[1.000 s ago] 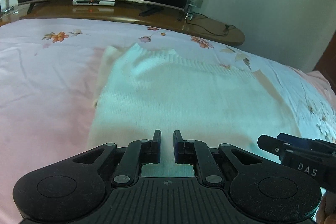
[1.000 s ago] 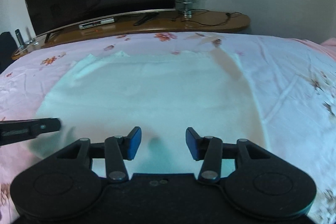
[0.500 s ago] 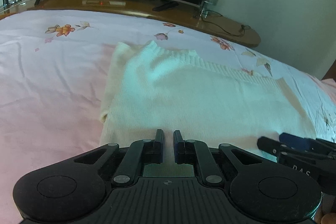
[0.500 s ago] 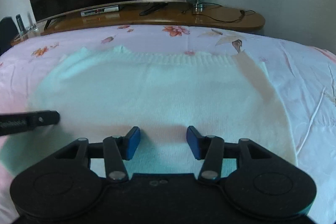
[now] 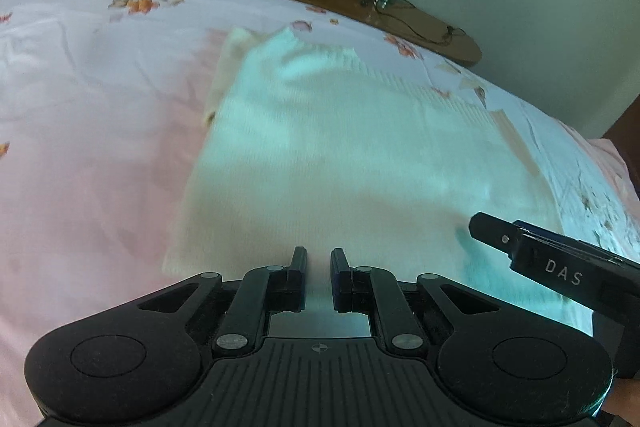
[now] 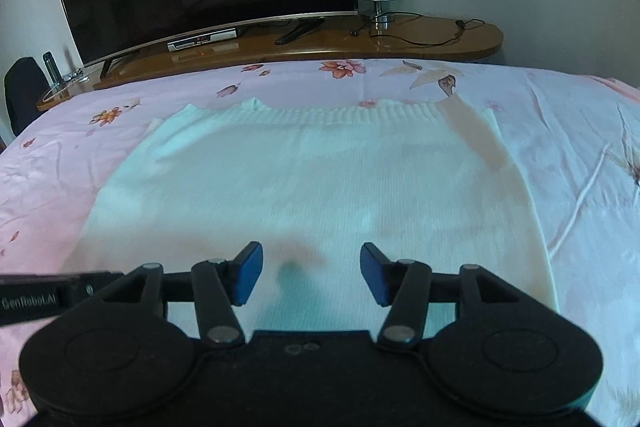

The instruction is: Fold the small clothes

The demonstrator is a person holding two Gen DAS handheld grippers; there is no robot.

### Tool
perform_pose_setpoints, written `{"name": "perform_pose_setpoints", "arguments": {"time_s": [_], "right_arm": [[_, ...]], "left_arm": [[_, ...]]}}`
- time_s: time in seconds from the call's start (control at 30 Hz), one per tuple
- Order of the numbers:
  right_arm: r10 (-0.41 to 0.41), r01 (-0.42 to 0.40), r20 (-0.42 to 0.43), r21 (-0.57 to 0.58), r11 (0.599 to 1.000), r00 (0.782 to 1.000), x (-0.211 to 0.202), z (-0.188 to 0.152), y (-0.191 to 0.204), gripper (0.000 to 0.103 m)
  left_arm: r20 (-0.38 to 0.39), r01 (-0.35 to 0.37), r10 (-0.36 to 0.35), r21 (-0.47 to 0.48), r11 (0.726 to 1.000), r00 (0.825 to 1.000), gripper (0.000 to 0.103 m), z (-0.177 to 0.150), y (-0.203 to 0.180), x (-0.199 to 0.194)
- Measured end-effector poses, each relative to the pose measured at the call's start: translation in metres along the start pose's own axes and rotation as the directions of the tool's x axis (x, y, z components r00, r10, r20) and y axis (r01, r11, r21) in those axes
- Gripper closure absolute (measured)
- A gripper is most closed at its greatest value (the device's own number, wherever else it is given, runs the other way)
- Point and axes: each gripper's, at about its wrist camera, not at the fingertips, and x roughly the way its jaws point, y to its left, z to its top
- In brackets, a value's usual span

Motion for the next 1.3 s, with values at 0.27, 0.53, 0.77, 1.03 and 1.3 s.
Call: {"name": "perform_pose_setpoints", "arguments": {"time_s": [0.27,0.53,0.77,1.03,1.3], "right_arm": [[-0.013,0.013,-0.011,0.02,1.0,1.0,-0.016,-0.021,0.004,0.049],[-0.018,0.018,0.005,0.042,0.999,1.0,-0.027,-0.029,0.003,0.049],[-0.015,0.014,0.006,0.056,0.998,1.0,-0.024,-0.03,0.001,0.049],[-0.004,0.004,-0.003,0.024,1.0,1.0,-0.006,-0.024,0.007,0.049],[-0.016,0.016,0.03,-0.01,1.0,0.999,0.026,0.01,0.012,0.063]], "left_arm": [[0.09,0.035,-0.028,-0.076,0.996,0.996,0.0,-0.026,0.0,-0.031],[0.065,0.153,-0.139,-0.36,0.92,0.988,0.027,-0.046,0.031,-0.023],[0.128,0.197,-0.154,-0.474,0.858,0.98,0.027,-0.042,0.04,-0.005],[0.201,0.221,-0.133,-0.526,0.821,0.971,0.027,-0.021,0.048,0.016],[0.281,0.243,-0.097,-0.548,0.8,0.955,0.028,-0.01,0.047,0.03]]}}
